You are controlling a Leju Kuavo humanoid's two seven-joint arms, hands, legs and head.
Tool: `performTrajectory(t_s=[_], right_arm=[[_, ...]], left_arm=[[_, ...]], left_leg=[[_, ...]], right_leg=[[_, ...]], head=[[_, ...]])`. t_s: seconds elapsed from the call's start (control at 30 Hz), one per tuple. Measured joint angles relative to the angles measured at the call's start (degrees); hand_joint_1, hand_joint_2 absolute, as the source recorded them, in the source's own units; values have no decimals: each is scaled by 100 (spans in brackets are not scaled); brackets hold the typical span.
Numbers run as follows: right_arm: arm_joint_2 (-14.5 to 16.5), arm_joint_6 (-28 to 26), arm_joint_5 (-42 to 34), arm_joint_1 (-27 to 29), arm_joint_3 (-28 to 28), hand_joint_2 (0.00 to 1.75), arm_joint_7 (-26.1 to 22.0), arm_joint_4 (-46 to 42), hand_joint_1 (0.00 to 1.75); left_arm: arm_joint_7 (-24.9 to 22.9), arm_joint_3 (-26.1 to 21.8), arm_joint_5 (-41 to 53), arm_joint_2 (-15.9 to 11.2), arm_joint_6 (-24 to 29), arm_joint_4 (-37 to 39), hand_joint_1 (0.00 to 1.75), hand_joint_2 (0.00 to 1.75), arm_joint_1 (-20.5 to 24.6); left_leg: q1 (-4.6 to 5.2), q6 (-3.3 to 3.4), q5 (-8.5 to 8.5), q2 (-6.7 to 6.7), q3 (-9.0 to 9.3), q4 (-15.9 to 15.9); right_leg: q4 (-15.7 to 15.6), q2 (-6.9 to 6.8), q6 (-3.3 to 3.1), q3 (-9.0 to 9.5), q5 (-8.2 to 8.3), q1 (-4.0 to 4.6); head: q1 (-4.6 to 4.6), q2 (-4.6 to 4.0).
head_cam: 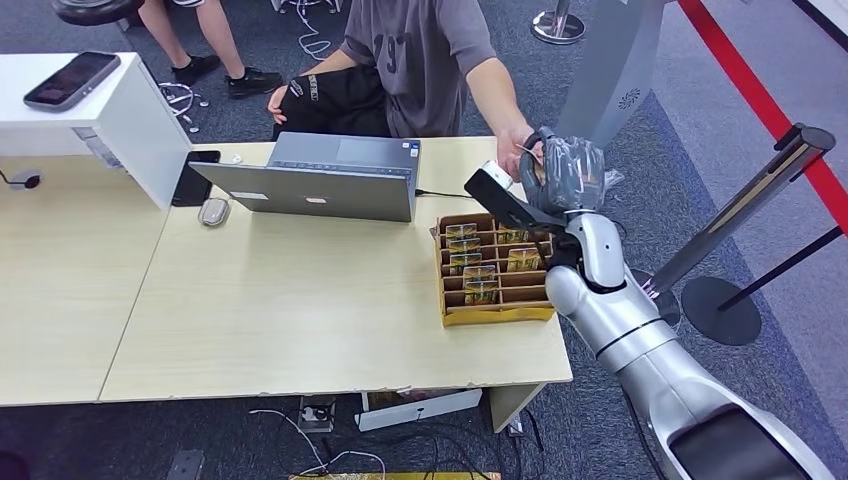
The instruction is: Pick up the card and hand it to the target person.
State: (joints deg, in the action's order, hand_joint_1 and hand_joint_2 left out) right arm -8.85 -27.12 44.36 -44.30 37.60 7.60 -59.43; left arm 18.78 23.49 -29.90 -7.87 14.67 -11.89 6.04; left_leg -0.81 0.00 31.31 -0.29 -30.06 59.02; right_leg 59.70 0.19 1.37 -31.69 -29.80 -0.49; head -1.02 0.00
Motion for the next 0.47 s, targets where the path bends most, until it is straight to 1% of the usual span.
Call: performTrajectory(t_s=[0.03,0.07,0.13,0.17,0.2,0.23,0.37,0.47], right_arm=[[11,-11,9,0,-1,175,4,40,165],[20,-33,28,0,-2,175,10,77,144],[29,-97,83,2,-6,175,21,139,60],[32,-126,108,4,-11,175,21,164,22],[34,-139,134,7,-16,175,18,184,0],[34,-131,170,12,-21,175,15,199,0],[36,19,357,70,-21,0,12,239,0],[44,35,381,144,-20,0,19,245,0]], left_arm=[[-2,8,1,0,0,0,0,0,0],[-4,17,2,0,0,0,0,0,-1],[-10,46,4,-1,-1,0,0,0,-1],[-13,61,6,-2,-2,0,0,0,-1],[-14,74,7,-5,-4,0,0,0,-1],[-15,85,8,-9,-5,0,0,0,-1],[-18,124,10,-25,-14,0,0,0,5],[-18,132,7,-31,-15,0,0,0,4]], left_leg=[[0,0,0,-1,0,0],[0,-1,-1,-1,-1,0],[0,-1,-1,-2,-1,0],[0,-1,-1,-2,-1,0],[0,-1,-1,0,-1,0],[0,-1,-1,2,-1,1],[0,-1,0,3,-1,0],[0,-1,0,2,-2,0]], right_leg=[[0,-1,0,0,0,0],[0,-1,0,0,0,0],[0,-2,0,0,0,0],[0,-1,0,-1,0,0],[0,0,0,-2,0,0],[0,1,0,-3,0,0],[0,2,-1,-5,-1,0],[0,1,-1,-5,-1,0]], head=[[1,0],[0,0],[0,0],[-1,0],[-1,0],[-2,0],[0,0],[-1,0]])
